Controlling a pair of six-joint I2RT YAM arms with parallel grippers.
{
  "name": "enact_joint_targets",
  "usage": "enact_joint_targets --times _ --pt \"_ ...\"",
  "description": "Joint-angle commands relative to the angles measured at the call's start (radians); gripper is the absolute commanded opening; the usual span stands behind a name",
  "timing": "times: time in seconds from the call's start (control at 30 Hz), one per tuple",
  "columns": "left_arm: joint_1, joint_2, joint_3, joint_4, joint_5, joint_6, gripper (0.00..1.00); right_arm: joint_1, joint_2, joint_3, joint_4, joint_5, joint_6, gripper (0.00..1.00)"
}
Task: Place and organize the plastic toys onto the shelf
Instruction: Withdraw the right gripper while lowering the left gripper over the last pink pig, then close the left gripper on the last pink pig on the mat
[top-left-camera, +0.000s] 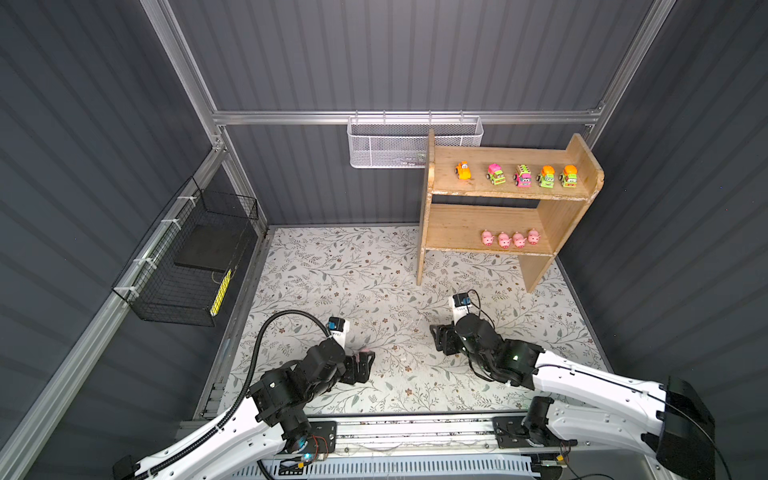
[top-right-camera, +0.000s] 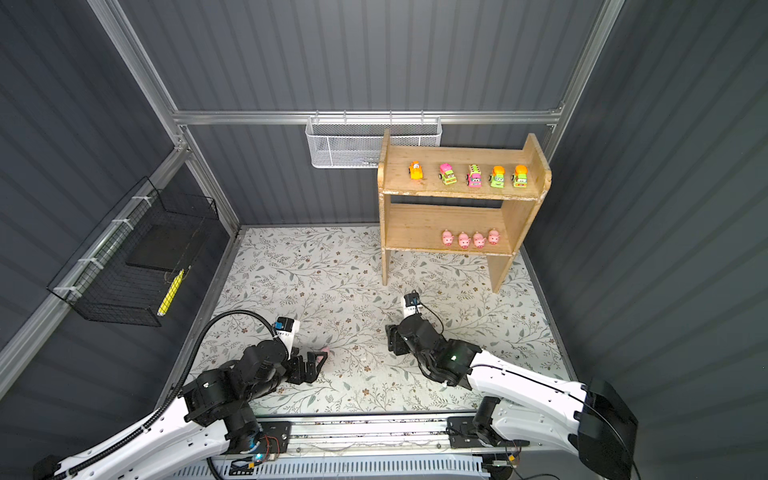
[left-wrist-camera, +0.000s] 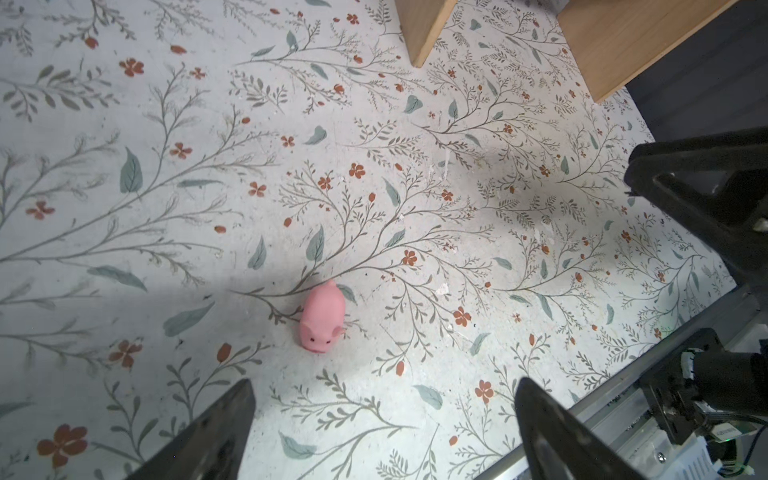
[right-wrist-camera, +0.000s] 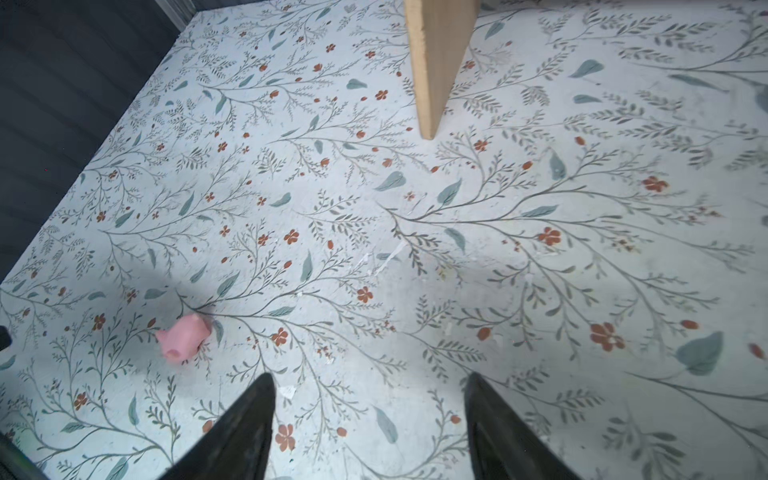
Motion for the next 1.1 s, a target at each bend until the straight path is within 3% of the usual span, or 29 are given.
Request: enact_joint_targets --times 0.0,0.3,0.77,1.07 --pt "0.002 -0.048 -0.053 -0.015 0.011 -0.093 0.96 0.021 0.011 0.006 0.05 0.049 0.02 0.76" --pt "-0.002 0.022 -0.168 0.097 0.003 -0.12 0.94 0.02 -0.101 -0.009 -0.022 0.052 -0.004 0.87" --pt "-0.038 0.356 -0.228 0.422 -0.084 -0.058 0.79 0.012 -0.28 -0.016 -0.174 0.109 -0.027 0.94" --pt "-0.043 0.402 -0.252 0.513 -0.123 -0.035 0.78 -0.022 -0.396 -0.022 -0.279 0.07 -0.017 0.98"
